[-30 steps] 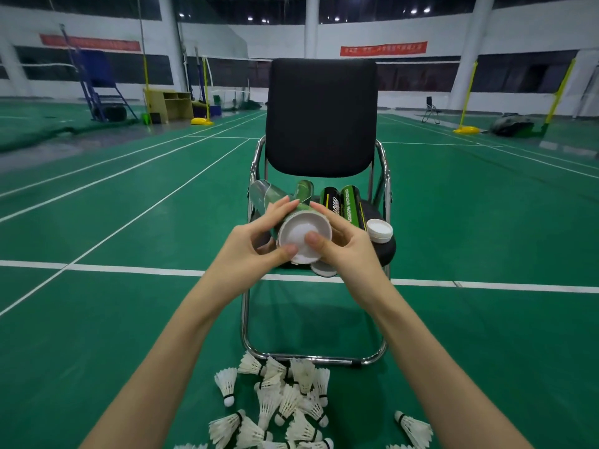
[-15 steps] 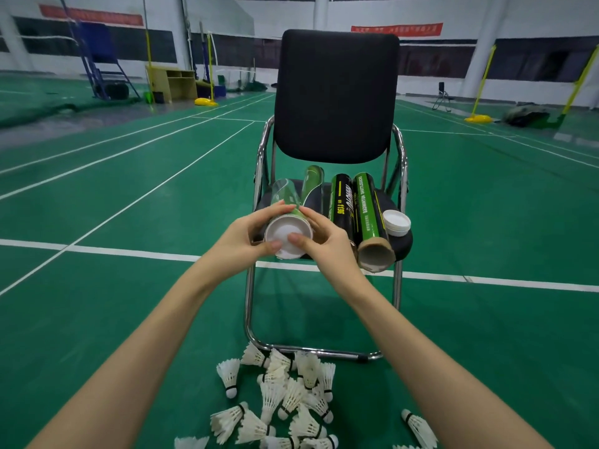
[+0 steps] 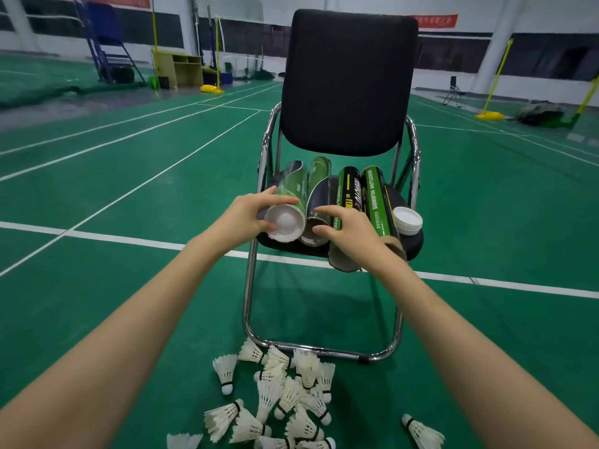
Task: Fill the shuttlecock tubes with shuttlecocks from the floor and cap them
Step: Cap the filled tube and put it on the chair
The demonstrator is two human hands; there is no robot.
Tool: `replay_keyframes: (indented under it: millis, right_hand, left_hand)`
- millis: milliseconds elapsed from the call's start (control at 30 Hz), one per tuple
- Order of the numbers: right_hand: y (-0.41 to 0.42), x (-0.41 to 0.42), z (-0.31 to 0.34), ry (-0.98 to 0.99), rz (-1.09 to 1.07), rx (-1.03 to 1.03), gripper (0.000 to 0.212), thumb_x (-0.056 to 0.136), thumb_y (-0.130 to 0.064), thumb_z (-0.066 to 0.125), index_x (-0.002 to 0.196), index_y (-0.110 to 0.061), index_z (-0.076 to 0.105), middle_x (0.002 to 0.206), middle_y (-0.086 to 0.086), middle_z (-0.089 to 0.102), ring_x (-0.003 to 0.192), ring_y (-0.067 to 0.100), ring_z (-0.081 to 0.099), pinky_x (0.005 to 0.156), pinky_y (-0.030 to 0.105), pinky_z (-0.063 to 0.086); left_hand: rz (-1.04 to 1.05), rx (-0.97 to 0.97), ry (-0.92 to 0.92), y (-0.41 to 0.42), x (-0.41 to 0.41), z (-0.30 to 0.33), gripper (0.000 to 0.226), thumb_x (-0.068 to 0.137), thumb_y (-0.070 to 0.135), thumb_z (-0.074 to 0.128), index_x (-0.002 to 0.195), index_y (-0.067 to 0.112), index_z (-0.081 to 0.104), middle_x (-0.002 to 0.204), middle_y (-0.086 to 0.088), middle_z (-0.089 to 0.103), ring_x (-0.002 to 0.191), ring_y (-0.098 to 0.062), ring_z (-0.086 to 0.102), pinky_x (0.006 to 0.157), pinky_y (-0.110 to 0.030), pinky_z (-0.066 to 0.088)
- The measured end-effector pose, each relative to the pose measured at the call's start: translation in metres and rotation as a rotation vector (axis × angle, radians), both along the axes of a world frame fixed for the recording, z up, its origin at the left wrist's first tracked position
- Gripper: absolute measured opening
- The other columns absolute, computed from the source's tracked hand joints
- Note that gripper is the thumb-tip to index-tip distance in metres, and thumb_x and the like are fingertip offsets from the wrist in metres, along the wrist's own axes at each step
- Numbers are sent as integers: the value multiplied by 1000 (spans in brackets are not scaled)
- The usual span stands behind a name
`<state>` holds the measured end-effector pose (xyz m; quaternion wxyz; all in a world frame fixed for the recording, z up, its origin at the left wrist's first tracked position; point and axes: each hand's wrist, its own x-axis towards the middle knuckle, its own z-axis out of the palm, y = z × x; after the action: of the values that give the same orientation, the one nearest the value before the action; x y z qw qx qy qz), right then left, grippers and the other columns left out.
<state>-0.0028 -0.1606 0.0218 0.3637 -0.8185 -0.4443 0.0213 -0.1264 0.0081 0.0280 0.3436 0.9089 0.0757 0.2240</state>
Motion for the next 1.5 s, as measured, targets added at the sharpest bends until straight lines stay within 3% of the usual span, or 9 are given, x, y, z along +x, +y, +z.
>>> replay_keyframes:
  millis: [100,233,733,900,1133,1233,1300,1400,1500]
  right_hand:
    - [2,12,-9,-119,-77,-66,43,85,-30,63,127,-25,54,130,-2,58,120,20,51,97,42,44]
    - [12,24,-4,-211,-121,-144,46,86,-33,62,130,-26,49,131,1,57,116,24,53,90,41,48]
    - [32,56,-13,-100,-33,-141,48,77,-32,71,123,-31,58,121,-2,63,111,17,58,92,45,50]
    - [27,54,-12,-150,-31,-129,35,84,-24,65,119,-25,63,113,-2,68,105,17,61,89,42,51]
    - [22,38,-2,-269,-59,-93,28,90,-13,55,116,-16,65,114,2,68,106,21,61,92,39,49]
    - [21,35,0,-306,-42,-86,27,91,-12,54,116,-14,65,114,5,68,106,23,61,93,40,48]
    - [19,33,3,-301,-40,-39,26,90,-13,55,114,-12,66,112,6,69,105,23,62,93,41,48]
    - [15,29,8,-269,-56,77,24,89,-14,57,111,-11,68,108,6,70,102,22,64,90,41,50]
    - [5,22,14,-220,-83,185,22,88,-17,60,107,-14,70,105,3,72,99,18,65,86,40,52]
  left_hand:
    - [22,48,33,8,12,-2,68,76,-15,60,113,41,57,150,-11,26,139,-18,23,99,-20,32]
    - [43,107,80,19,25,-7,68,78,-20,51,115,36,61,152,-10,22,140,-22,20,103,-27,32]
    - [123,208,95,41,53,-45,67,81,-21,38,120,29,60,148,-11,32,135,-31,31,103,-37,37]
    - [123,266,144,29,51,-45,71,80,-16,41,134,30,47,153,-6,22,140,-27,19,108,-43,30]
    - [198,254,146,12,48,-54,68,84,-2,51,142,31,34,155,0,13,138,-26,23,90,-41,46]
    - [230,275,160,3,47,-56,70,85,1,54,143,33,31,156,2,8,141,-23,15,88,-42,47]
    - [247,316,175,-2,48,-57,70,86,7,58,144,33,27,156,1,8,142,-22,7,98,-44,40]
    - [229,352,103,-9,50,-54,77,83,20,67,145,27,23,154,-3,17,143,-23,7,114,-42,11]
    - [148,206,-77,-21,51,-45,84,76,24,74,145,26,26,150,3,28,141,-17,15,114,-36,10]
